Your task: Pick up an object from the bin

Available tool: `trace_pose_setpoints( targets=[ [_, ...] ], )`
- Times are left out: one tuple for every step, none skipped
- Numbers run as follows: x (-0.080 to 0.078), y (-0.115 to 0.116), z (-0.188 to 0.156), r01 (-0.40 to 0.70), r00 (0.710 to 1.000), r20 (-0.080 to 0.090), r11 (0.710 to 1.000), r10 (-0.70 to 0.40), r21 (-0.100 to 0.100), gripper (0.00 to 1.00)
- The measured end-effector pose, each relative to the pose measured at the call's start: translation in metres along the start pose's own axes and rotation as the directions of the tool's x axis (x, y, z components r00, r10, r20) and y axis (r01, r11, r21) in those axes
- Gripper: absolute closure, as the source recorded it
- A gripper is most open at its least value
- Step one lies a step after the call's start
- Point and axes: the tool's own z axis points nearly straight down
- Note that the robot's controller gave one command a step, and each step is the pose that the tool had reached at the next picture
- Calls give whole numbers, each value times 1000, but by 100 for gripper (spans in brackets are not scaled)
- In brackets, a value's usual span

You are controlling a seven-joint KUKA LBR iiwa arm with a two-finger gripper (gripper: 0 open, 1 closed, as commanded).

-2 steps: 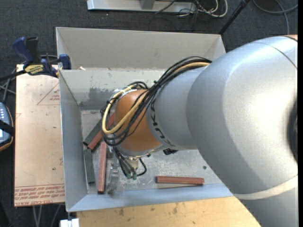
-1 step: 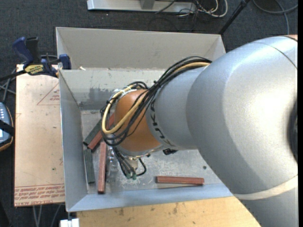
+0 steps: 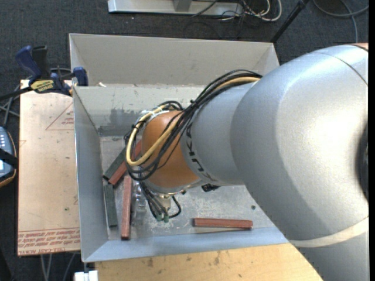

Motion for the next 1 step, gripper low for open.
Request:
trace_pose_setpoints(
  targets=[
    [8,6,-55,-16,1000,-5,1000,16,3,100]
  ],
)
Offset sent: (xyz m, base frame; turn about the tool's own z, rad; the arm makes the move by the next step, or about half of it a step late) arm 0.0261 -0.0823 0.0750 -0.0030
